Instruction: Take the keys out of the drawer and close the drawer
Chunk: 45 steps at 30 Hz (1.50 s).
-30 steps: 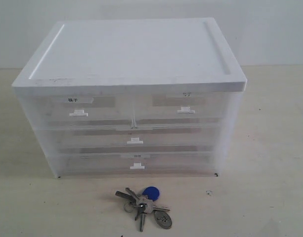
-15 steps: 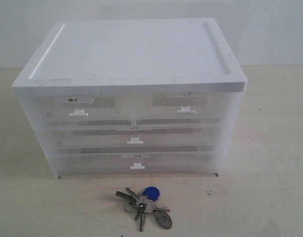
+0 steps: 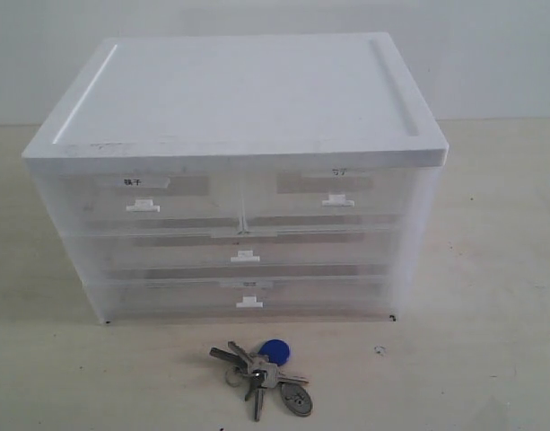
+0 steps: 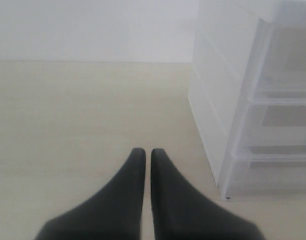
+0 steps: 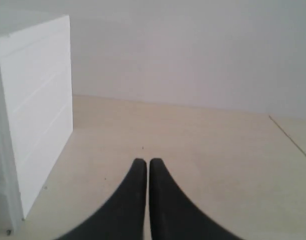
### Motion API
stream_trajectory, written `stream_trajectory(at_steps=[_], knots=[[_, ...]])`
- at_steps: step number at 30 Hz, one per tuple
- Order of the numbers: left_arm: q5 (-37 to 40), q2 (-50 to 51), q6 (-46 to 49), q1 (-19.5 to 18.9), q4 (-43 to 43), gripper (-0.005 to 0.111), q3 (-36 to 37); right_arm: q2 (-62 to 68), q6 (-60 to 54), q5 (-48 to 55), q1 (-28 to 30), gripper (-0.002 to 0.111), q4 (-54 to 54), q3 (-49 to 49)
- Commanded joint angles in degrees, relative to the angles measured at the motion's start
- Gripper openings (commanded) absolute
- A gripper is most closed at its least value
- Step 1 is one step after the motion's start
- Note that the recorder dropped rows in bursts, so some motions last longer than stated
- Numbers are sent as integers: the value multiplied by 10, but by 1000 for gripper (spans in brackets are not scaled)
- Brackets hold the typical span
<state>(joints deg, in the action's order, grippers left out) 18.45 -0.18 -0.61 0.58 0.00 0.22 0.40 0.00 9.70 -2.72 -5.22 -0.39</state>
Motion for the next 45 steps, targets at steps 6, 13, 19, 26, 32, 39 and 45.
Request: stream_trajectory(at_steps=[6,13,19,26,32,39,45], knots=[[-7,2,2,0,0,5,-2,-4,17,92,4,0,0,4],[-7,2,2,0,0,5,-2,-4,17,96,4,0,0,4],[-7,2,2,0,0,5,-2,-4,17,96,4,0,0,4],[-7,2,2,0,0,5,-2,-4,17,96,4,0,0,4],[-7,2,2,0,0,5,-2,-4,17,96,4,0,0,4],[-7,2,2,0,0,5,-2,-4,17,96,4,0,0,4],[-7,2,2,0,0,5,-2,-4,17,95,4,0,0,4]])
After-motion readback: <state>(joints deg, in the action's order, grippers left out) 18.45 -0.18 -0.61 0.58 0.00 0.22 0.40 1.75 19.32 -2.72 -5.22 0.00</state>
